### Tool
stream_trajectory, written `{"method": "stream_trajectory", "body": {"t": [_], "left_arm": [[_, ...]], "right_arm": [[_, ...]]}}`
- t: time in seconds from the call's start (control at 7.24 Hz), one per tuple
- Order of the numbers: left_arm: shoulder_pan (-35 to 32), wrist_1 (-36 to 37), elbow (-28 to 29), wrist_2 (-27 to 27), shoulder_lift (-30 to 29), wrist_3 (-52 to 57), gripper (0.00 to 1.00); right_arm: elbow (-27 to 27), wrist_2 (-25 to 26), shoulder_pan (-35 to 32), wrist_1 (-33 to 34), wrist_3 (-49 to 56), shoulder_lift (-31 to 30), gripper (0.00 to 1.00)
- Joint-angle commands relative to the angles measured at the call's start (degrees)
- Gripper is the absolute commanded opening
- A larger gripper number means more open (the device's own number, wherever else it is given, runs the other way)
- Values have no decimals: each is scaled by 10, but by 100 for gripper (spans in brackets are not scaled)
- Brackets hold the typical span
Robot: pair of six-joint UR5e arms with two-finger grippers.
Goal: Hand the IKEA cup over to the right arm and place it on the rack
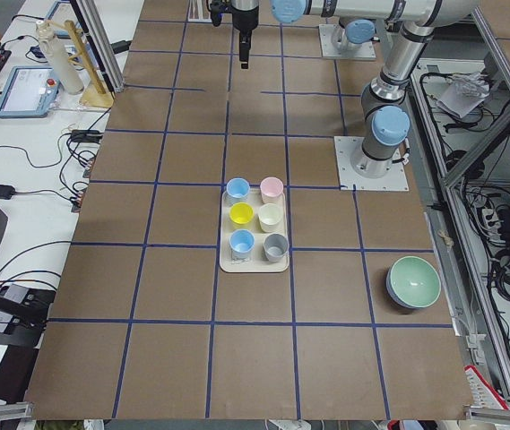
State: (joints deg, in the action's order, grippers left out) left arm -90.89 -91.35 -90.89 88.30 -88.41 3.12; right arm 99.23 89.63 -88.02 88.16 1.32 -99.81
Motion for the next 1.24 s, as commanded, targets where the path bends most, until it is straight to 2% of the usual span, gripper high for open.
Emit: {"method": "stream_trajectory", "body": {"t": [0.0,0.69,1.11], "left_arm": [[18,4,-1,3,-2,65,100],[234,9,-10,3,-7,433,100],[331,80,-20,3,-57,637,100]], "right_arm": [[0,0,0,0,0,0,100],[1,6,1,8,-2,1,100],[1,5,3,8,0,1,100]]}}
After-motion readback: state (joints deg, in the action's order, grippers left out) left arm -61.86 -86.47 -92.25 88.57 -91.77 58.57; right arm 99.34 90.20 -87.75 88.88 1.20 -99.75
